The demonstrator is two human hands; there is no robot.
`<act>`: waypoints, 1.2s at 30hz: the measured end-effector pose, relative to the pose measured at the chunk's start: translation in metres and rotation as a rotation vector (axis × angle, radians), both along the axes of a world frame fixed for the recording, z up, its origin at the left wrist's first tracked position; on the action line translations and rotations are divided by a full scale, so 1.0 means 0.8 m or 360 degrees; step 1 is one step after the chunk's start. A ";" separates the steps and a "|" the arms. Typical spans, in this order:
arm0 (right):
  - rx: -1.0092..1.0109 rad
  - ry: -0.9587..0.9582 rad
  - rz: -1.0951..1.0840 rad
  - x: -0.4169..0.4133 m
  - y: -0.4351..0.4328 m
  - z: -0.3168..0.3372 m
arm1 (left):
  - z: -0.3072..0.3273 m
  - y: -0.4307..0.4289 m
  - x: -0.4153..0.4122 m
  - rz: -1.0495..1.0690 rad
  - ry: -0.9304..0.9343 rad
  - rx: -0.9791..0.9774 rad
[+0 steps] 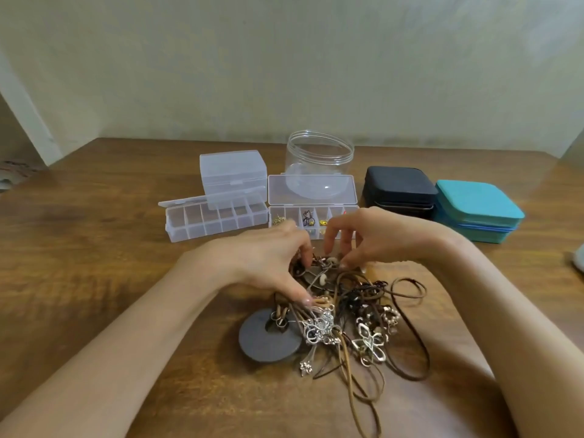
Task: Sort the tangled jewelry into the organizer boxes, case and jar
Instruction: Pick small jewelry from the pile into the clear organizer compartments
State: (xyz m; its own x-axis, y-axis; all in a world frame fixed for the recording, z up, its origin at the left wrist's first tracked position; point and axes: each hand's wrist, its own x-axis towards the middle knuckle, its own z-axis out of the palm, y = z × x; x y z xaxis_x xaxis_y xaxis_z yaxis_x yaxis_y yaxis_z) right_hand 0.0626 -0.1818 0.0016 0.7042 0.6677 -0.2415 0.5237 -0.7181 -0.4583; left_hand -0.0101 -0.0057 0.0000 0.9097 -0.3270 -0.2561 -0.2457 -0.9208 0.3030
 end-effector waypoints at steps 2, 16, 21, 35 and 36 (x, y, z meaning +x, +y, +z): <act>-0.0050 0.0030 0.0007 -0.001 0.000 0.001 | 0.005 0.006 -0.002 0.0025 0.0132 0.0030; 0.0032 -0.0078 -0.0076 0.002 -0.005 0.010 | 0.011 0.024 -0.002 0.0142 0.0276 -0.0050; -0.0275 0.0281 0.0220 -0.021 -0.029 0.042 | 0.008 0.024 0.001 0.0123 0.0248 -0.0058; -0.0138 0.0317 0.0150 -0.050 -0.071 0.008 | 0.024 0.035 0.010 0.0253 -0.0372 -0.0813; -0.0131 0.0313 0.0133 -0.049 -0.072 0.008 | 0.022 0.035 0.012 0.0275 -0.0381 -0.0840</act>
